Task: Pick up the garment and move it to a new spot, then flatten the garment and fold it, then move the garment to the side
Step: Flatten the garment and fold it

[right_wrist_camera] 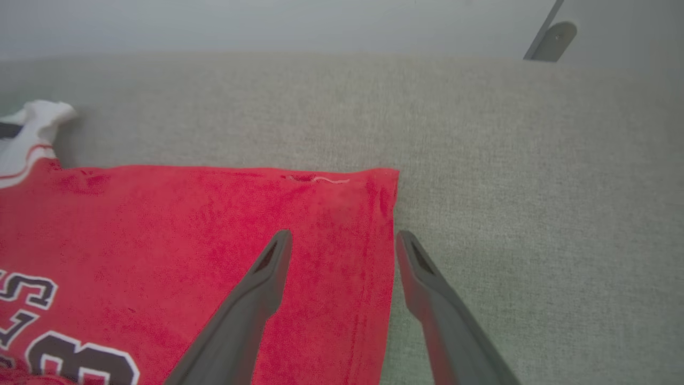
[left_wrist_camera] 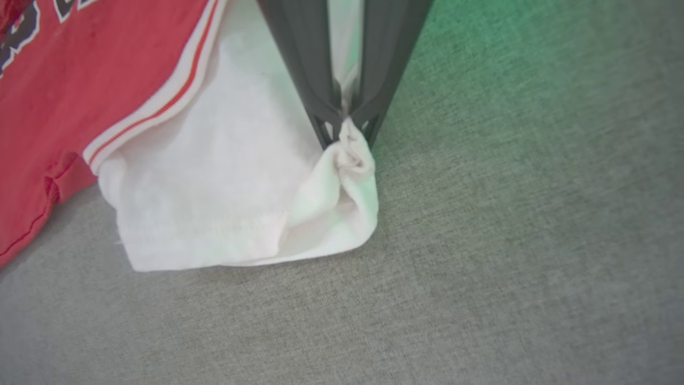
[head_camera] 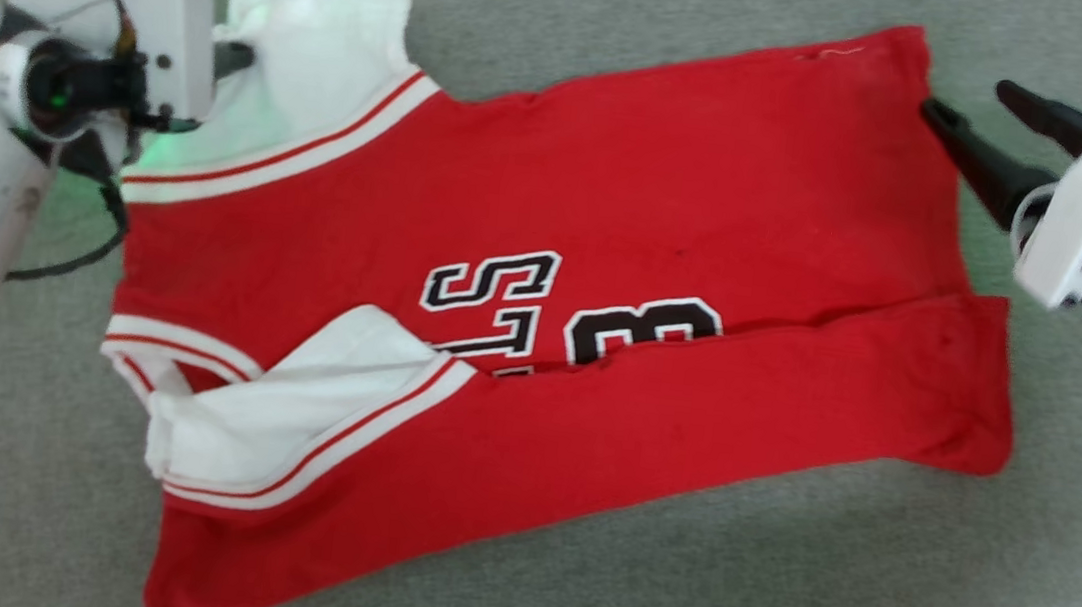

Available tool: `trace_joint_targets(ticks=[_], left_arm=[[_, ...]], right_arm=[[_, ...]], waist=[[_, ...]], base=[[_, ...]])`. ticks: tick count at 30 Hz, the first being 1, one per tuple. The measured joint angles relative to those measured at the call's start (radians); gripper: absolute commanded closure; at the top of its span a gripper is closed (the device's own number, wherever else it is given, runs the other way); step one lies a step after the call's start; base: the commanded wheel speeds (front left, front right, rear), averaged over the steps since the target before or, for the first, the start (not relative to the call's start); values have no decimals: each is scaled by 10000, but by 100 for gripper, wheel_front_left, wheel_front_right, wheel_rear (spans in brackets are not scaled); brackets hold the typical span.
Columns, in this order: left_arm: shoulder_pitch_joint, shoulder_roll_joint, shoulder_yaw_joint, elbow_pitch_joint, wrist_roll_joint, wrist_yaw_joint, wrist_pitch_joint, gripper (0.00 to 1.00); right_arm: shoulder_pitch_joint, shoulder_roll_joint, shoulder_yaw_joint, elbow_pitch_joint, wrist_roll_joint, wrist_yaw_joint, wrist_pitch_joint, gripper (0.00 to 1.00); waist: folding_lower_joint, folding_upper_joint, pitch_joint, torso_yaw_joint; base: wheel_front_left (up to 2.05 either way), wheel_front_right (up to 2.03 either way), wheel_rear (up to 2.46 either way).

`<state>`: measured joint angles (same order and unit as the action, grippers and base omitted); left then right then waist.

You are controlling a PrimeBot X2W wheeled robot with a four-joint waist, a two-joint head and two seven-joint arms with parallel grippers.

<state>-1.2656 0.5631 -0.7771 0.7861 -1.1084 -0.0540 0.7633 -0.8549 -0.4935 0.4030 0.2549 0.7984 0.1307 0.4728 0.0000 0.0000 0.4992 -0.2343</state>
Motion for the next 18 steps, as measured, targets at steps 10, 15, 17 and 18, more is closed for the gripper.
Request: trace_joint_targets(ticks=[10,15,17,18], left_arm=[[-317,-479,-94,-374,-10,-274,-107,100],[-443,-606,-75,-522,-96,-403,-169,100],[-475,-665,-75,-558,-98,-431,-222,100],[-482,-698,-71,-579,-102,-443,-251,100]], right_arm=[[-2594,-144,1022,3287,169,0,1820,0],[-3054,-104,1528,4318,130,0,1781,0],[-3243,-107,1703,4470,213,-2,1678,12],[-3316,-107,1760,4541,295,-2,1590,55]], waist=[[0,0,413,791],[0,0,667,1090],[1,0,749,1189],[0,0,784,1234]], base=[[0,0,0],[0,0,0],[0,0,0],[0,0,0]])
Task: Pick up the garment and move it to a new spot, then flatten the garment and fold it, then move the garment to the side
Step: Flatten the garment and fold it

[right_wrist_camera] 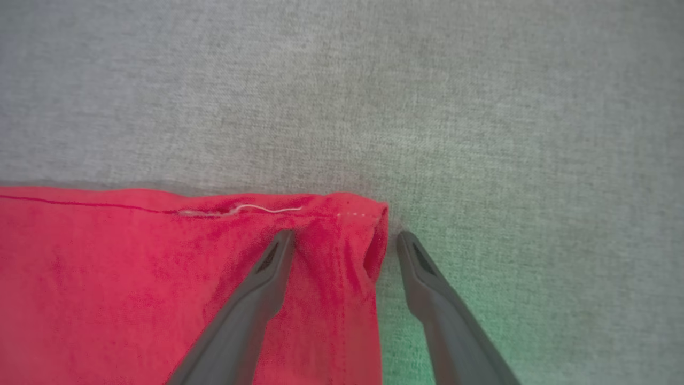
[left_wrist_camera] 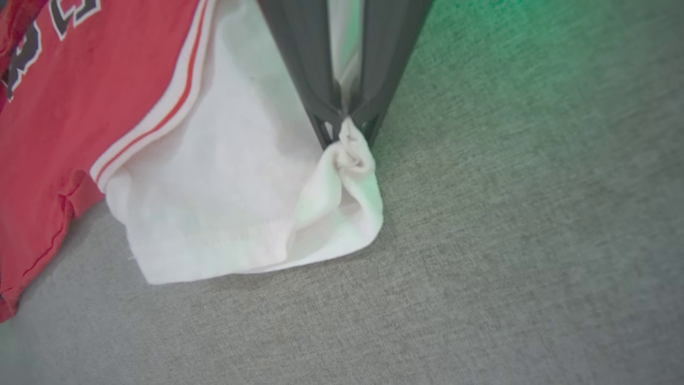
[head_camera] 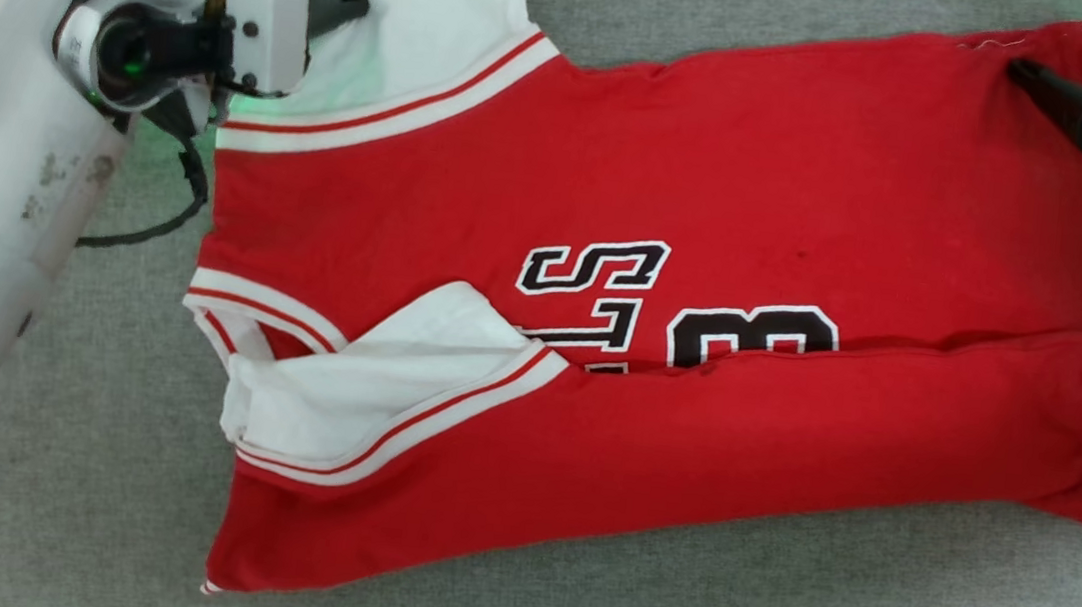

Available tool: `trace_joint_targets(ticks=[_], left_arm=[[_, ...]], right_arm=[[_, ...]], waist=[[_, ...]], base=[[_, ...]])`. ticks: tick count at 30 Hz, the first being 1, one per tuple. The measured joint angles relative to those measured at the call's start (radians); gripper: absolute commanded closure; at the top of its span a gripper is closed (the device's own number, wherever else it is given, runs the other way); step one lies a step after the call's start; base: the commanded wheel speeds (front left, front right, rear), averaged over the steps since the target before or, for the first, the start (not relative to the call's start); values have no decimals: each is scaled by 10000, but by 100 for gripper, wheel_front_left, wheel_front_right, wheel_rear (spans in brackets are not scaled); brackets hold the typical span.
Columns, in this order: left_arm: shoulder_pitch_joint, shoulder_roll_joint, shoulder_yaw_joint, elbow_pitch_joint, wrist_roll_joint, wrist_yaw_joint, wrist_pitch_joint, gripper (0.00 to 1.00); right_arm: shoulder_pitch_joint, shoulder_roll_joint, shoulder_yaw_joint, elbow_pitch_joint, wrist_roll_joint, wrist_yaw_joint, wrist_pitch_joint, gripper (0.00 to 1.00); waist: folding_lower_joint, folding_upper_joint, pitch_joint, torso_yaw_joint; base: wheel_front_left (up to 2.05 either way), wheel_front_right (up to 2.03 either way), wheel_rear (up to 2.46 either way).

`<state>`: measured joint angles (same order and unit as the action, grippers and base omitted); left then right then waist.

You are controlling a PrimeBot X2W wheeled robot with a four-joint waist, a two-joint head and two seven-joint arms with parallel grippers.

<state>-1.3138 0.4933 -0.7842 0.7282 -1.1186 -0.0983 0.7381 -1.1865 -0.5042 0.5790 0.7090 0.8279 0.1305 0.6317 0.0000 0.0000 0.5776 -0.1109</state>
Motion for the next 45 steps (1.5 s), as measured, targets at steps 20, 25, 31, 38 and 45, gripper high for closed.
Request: trace_joint_targets(ticks=[20,25,31,38,45], left_arm=[[2043,1179,238,-3179,-1271,-295,-1601,100],[3565,2410,293,-5524,-1937,-295,-1741,100],[5218,3379,472,-7624,-2197,-21,-2397,100],[7088,4240,504,-9168,-2558,428,-3191,100],[8457,4487,341,-9626,-2617,644,-3986,100]], right_arm=[[1545,-1956,1524,-2295,1827,4,-2094,100],[2926,-2867,1475,-3626,2604,4,-2220,100],[4675,-4044,1018,-4711,3124,4,-2360,100],[6399,-4646,198,-5348,3632,4,-2541,100],[7271,-4393,-451,-5367,3603,4,-2640,100]], waist=[[0,0,-1320,426],[0,0,-2003,597],[0,0,-2540,919],[0,0,-2729,1157],[0,0,-2601,1091]], base=[[0,0,0],[0,0,0],[0,0,0],[0,0,0],[0,0,0]])
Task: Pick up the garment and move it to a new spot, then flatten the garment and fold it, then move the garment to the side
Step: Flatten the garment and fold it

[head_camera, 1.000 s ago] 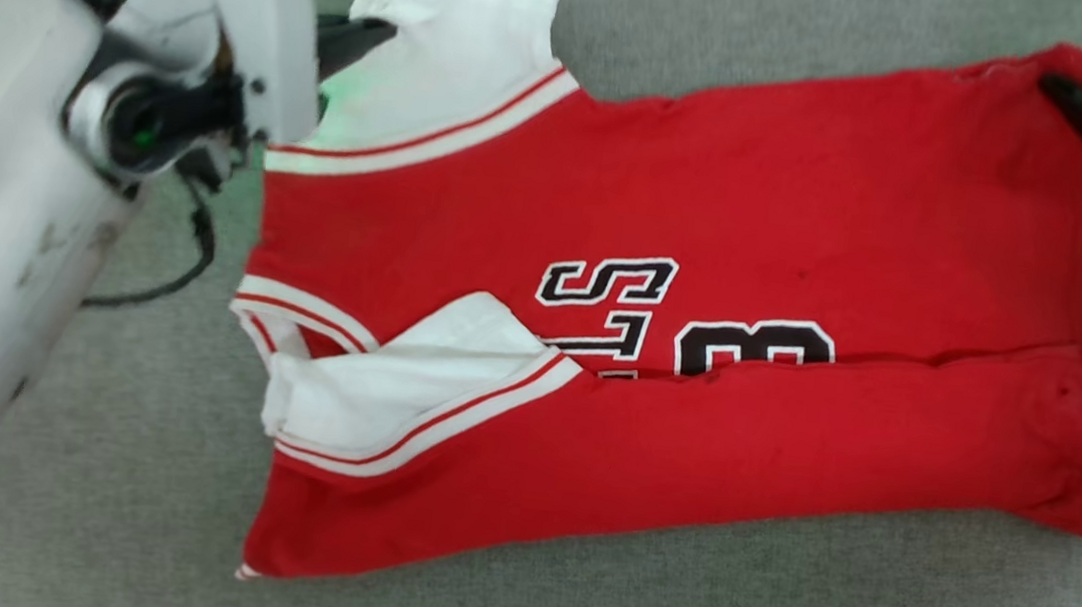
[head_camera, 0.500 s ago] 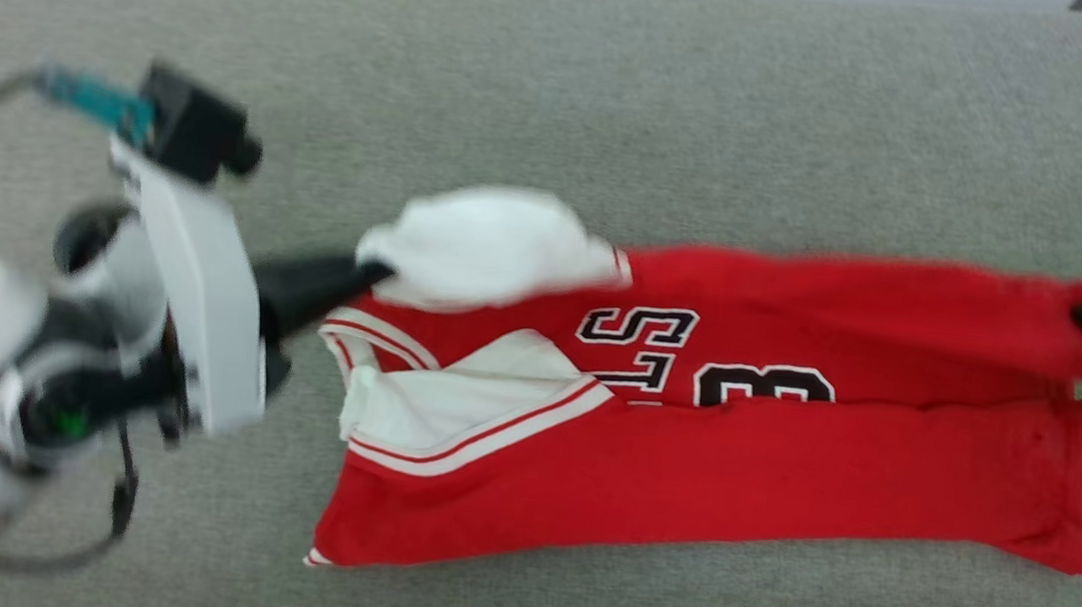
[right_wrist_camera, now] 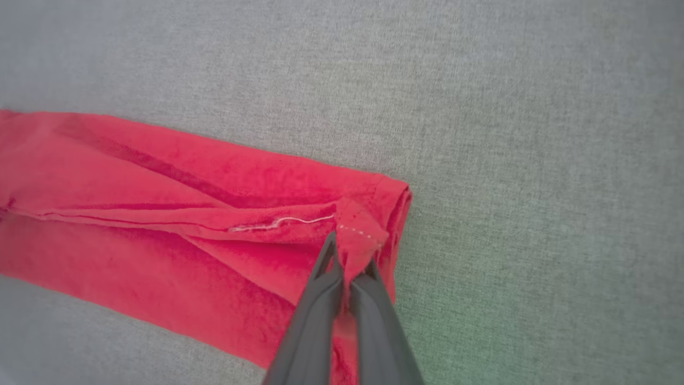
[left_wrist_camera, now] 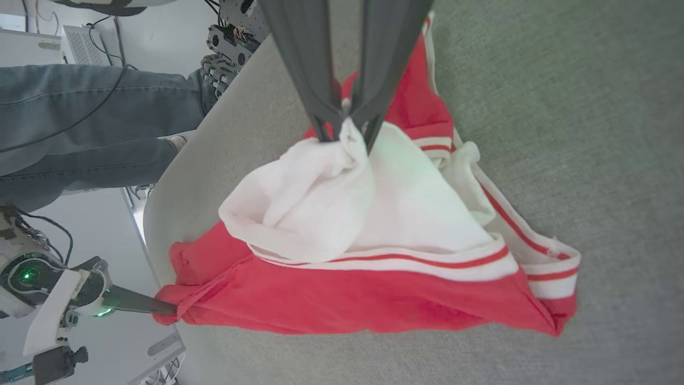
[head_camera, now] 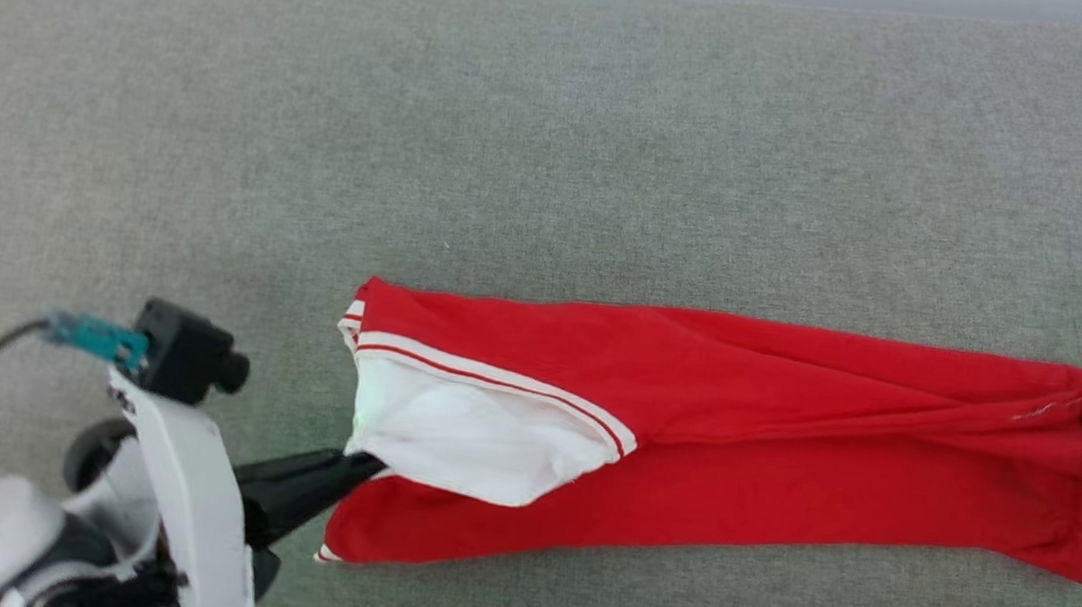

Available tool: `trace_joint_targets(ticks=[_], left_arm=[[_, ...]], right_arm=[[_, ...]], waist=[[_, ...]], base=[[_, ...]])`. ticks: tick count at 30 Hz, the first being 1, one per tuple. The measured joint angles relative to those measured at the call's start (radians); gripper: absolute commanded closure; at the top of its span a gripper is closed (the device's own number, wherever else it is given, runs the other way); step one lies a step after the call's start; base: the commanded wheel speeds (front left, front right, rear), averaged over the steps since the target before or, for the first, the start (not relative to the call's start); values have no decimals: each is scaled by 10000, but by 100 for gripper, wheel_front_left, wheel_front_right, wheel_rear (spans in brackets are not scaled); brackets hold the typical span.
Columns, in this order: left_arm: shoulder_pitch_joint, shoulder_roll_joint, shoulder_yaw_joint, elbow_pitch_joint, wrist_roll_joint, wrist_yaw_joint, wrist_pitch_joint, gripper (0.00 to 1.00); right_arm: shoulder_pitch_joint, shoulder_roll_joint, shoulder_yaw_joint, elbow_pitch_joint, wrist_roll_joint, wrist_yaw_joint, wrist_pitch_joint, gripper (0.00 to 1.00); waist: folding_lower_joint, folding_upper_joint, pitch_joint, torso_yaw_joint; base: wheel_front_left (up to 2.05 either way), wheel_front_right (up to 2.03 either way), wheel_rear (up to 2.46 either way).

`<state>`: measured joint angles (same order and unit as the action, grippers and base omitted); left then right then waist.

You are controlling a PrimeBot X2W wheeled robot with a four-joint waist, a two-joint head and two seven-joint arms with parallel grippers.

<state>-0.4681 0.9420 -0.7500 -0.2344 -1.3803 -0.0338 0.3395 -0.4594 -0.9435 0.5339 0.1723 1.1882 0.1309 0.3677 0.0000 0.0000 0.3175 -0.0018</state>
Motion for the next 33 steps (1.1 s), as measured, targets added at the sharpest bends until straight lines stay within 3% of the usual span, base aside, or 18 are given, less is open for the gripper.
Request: trace_joint_targets(ticks=[11,12,13,14,15,18,19,20,26,33], left_arm=[[482,-1229,-359,2071,171,-378,-976,100],[480,-1315,-372,2251,192,-416,-1045,100],[473,-1375,-395,2426,272,-456,-1122,100],[461,-1436,-416,2585,359,-470,-1197,100],[448,-1507,-420,2702,387,-525,-1254,100],[430,-1674,-445,2938,443,-635,-1407,56],[430,-1707,-445,2987,441,-642,-1444,18],[430,-1730,-439,3003,441,-656,-1519,0],[690,-1956,-217,3032,359,-719,-2268,0],[1598,-2669,-79,3172,232,-639,-3590,0]], right_arm=[[201,1306,-240,1147,-786,0,-270,100],[186,1371,-276,1183,-817,0,-316,86],[178,1419,-309,1231,-844,2,-393,62],[175,1465,-343,1264,-918,2,-447,27],[174,1505,-359,1298,-941,2,-485,0],[174,1584,-454,1371,-876,2,-510,0],[176,1588,-483,1363,-857,2,-516,0],[183,1590,-552,1348,-807,2,-527,0],[678,1593,-1106,1361,-562,2,-639,0],[1597,1613,-1783,1708,-253,0,-917,0]], waist=[[0,0,255,75],[0,0,274,82],[0,1,280,91],[0,0,275,96],[0,0,261,100],[0,0,160,116],[0,1,107,124],[0,1,49,134],[0,0,-418,273],[0,0,-870,751]], base=[[0,0,0],[0,0,0],[0,0,0],[0,0,0],[0,0,0],[0,0,0],[0,0,0],[0,0,0],[0,0,0],[0,0,0]])
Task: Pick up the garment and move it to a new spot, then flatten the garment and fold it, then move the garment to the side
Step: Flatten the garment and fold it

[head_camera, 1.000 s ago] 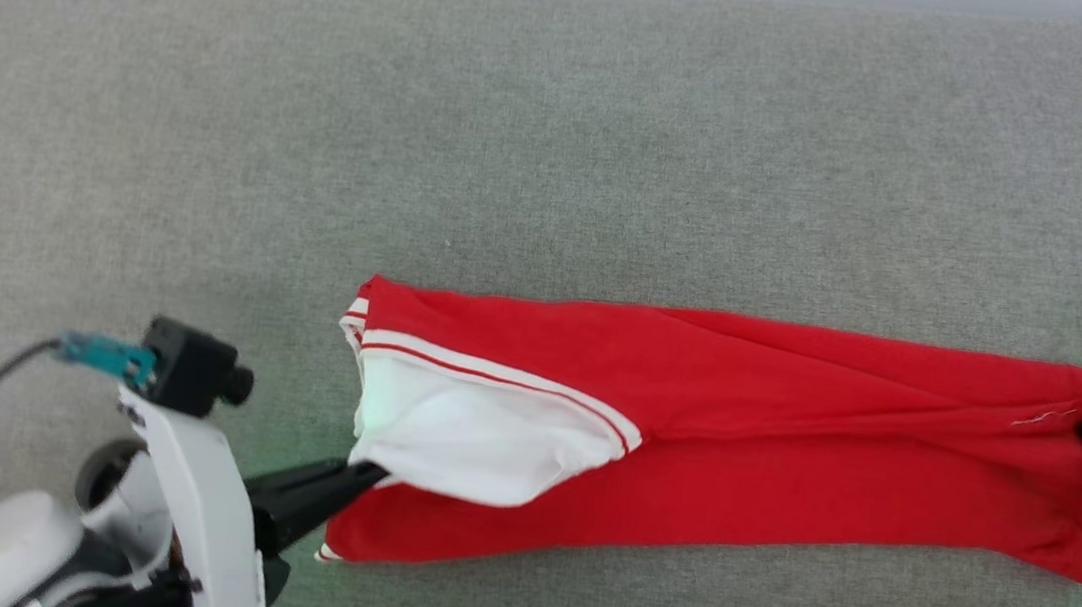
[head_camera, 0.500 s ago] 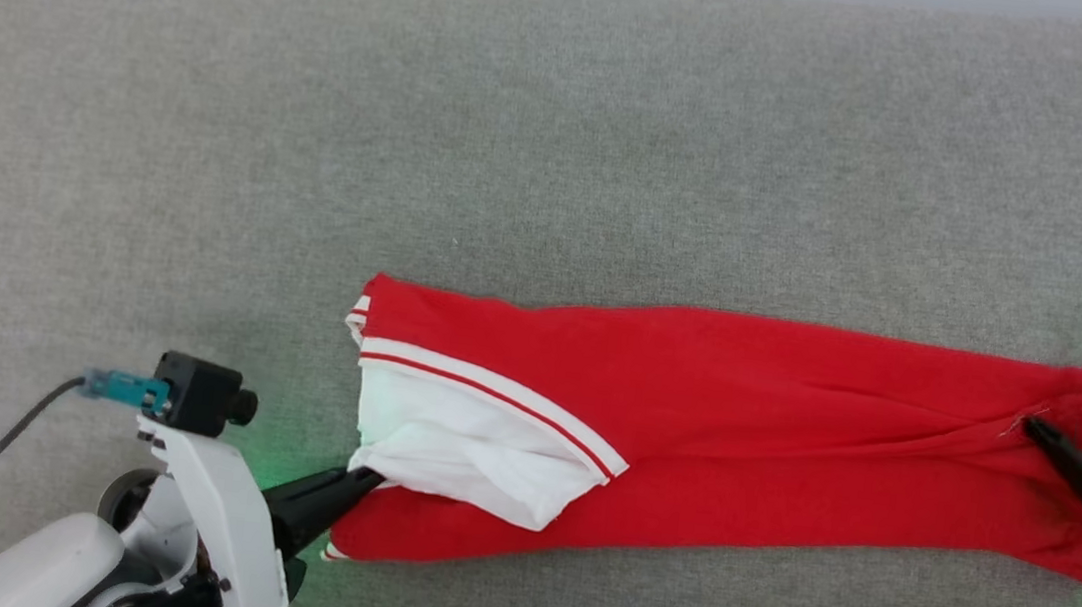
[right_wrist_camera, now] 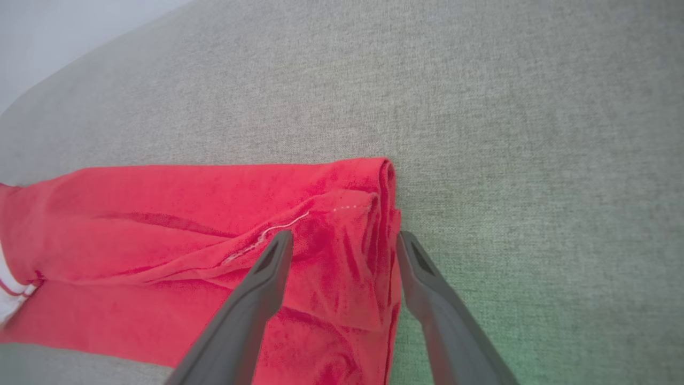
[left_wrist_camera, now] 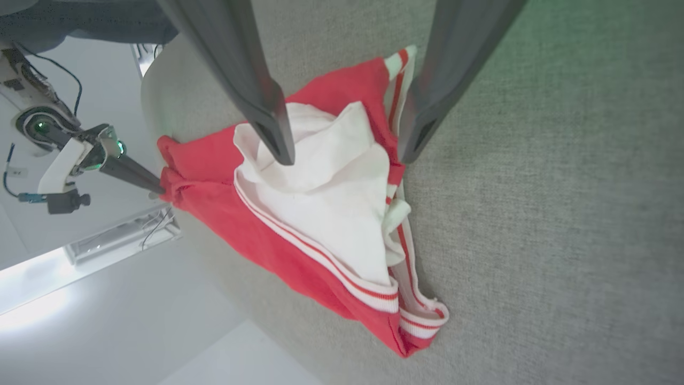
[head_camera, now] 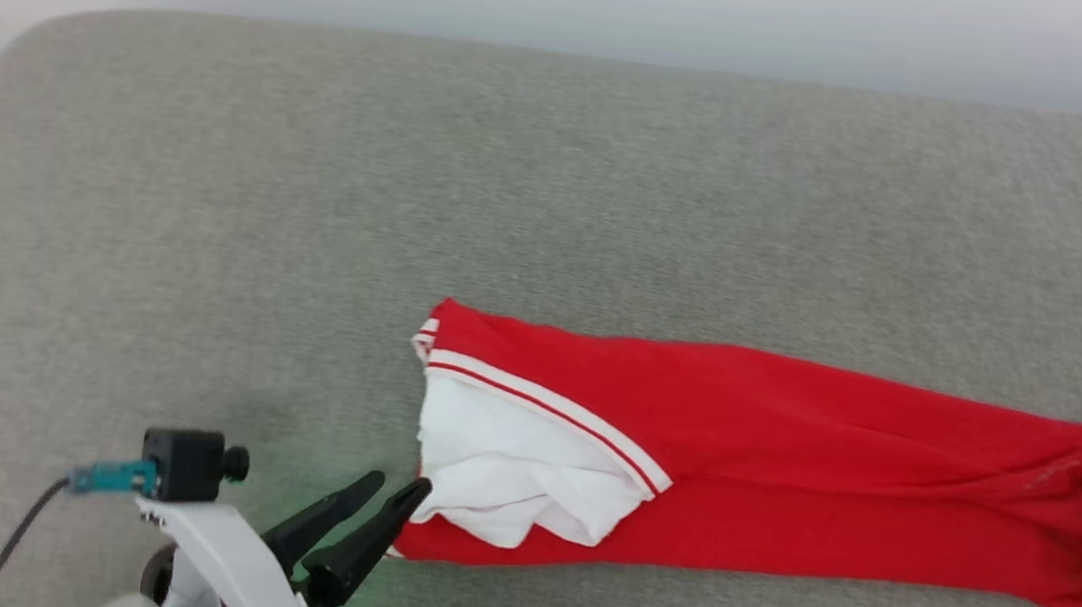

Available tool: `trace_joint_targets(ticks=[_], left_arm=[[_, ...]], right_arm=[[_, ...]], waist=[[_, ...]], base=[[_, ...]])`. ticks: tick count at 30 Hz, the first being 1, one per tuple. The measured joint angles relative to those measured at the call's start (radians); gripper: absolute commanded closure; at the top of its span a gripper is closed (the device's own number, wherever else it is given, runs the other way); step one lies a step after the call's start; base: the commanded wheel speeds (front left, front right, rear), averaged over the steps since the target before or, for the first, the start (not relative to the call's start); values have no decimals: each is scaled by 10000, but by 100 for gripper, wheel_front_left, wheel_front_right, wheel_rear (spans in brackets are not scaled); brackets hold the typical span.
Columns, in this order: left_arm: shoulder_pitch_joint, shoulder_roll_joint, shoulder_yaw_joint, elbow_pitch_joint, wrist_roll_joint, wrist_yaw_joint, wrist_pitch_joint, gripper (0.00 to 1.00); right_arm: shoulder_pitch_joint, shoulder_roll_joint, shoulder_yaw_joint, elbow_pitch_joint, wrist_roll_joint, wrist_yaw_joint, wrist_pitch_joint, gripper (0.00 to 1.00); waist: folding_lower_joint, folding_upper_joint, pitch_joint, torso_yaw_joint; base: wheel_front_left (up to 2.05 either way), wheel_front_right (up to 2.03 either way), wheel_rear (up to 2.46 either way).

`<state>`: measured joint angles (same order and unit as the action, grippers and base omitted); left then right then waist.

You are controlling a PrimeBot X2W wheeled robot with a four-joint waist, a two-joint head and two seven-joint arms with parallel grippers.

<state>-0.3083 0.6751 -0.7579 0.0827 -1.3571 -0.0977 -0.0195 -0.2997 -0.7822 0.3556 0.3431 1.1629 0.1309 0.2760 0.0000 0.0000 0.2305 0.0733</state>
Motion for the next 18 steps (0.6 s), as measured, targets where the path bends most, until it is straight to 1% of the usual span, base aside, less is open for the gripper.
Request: trace_joint_targets(ticks=[4,7,9,12,14,18], left_arm=[[436,-370,104,213,136,27,-897,0],[637,-731,207,497,493,334,-1693,0],[758,-1097,382,708,573,520,-2057,0],[946,-1555,508,949,859,556,-2274,0],[1059,-1802,777,1114,982,591,-2362,0],[1167,-2130,1521,1392,1611,698,-2420,0]], right_arm=[[546,-44,-462,167,142,0,-111,0],[880,-35,-780,257,163,0,-105,0],[1000,-13,-988,353,171,0,-77,0],[1135,81,-1250,472,167,0,-15,0],[1236,132,-1377,495,153,0,71,0],[1379,194,-1651,493,82,2,240,0]], waist=[[0,0,-180,373],[0,0,-306,656],[0,0,-390,829],[0,0,-515,1048],[0,0,-590,1152],[0,0,-672,1252]], base=[[0,0,0],[0,0,0],[0,0,0],[0,0,0],[0,0,0],[0,0,0]])
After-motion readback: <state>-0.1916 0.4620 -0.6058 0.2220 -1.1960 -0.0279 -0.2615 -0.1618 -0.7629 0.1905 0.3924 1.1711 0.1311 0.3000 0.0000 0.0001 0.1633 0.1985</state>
